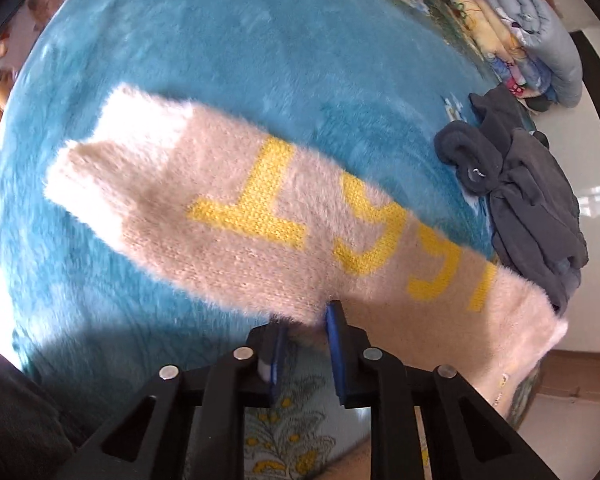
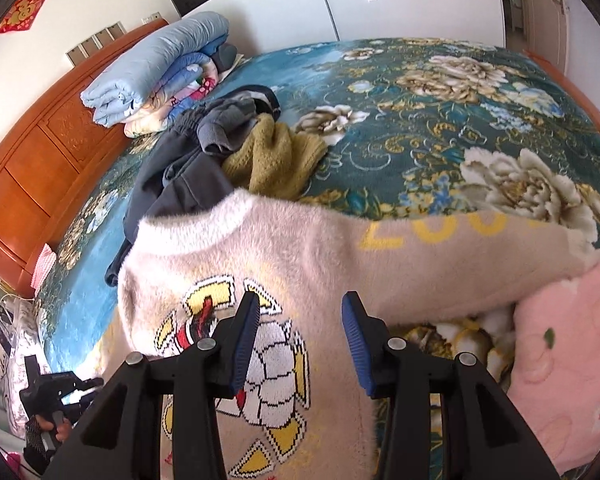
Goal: Fold clothes
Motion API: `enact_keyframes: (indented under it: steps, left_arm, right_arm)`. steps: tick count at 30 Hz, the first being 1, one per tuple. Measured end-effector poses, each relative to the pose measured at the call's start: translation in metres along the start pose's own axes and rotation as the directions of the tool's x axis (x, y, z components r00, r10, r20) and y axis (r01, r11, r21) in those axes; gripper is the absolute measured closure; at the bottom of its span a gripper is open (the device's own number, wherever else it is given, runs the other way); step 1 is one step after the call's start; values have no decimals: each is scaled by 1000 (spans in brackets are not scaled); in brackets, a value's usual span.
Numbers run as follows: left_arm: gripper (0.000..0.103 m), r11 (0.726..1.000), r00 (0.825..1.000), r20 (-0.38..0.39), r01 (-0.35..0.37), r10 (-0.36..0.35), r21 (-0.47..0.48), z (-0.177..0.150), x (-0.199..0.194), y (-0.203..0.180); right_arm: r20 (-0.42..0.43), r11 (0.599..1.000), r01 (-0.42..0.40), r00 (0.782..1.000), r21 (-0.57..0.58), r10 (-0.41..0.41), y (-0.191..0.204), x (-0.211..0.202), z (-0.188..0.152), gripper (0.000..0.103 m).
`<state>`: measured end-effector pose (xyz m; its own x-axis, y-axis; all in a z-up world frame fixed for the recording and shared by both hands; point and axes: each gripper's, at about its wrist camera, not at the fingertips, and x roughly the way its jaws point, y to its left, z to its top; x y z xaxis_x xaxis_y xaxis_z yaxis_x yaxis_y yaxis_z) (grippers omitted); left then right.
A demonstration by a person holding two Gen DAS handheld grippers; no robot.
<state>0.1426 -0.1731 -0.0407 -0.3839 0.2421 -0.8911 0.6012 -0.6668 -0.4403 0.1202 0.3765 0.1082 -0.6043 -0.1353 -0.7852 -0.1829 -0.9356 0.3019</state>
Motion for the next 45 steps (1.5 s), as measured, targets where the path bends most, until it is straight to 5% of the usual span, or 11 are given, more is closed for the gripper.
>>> enact_keyframes:
  steps: [8,14,18,22,29,33,35,38,40,45]
  left_arm:
    - [98,949,966,260,-67,-17,309,44,-62,-80]
    - [98,957,988,151,-2,-43,289,50,-40,-75]
    - [94,912,992,18,107,-124,396,10,-33,-93]
    - [56,837,986,-153,143,-71,529,-45,0,-111]
    - [46,817,958,-276,93,83,569,-87,50,-111]
    - [48,803,941,-335,157,56,575,-98,53,-118]
    - [69,809,939,-339,151,63,568,-102,55,-117]
    - [84,823,935,-353,165,46,543,-102,53,-115]
    - [88,825,937,-349,172,33,539,-103,48,-115]
    - [91,811,924,-379,186,47,555,-120,29,-121]
  right_arm:
    - [-30,1000,-4,1000,10,4,-3,8,-7,59]
    - [-109,999,-1,994,37,5,-12,22,-21,59]
    - [-173,1000,10,985,14,-7,-21,23,-35,59]
    - [-276,1000,-11,961,-5,9,-27,25,-61,59]
    - [-400,986,-14,913,165,80,-65,28,-123,59]
    - [-386,956,-36,910,291,151,-83,30,-141,59]
    - [-368,936,-47,912,349,183,-90,28,-142,59]
    - [-363,931,-50,912,361,190,-88,25,-138,79]
    - [-363,935,-52,913,351,187,-82,23,-134,90]
    - [-341,958,-56,927,283,155,-67,1,-113,93]
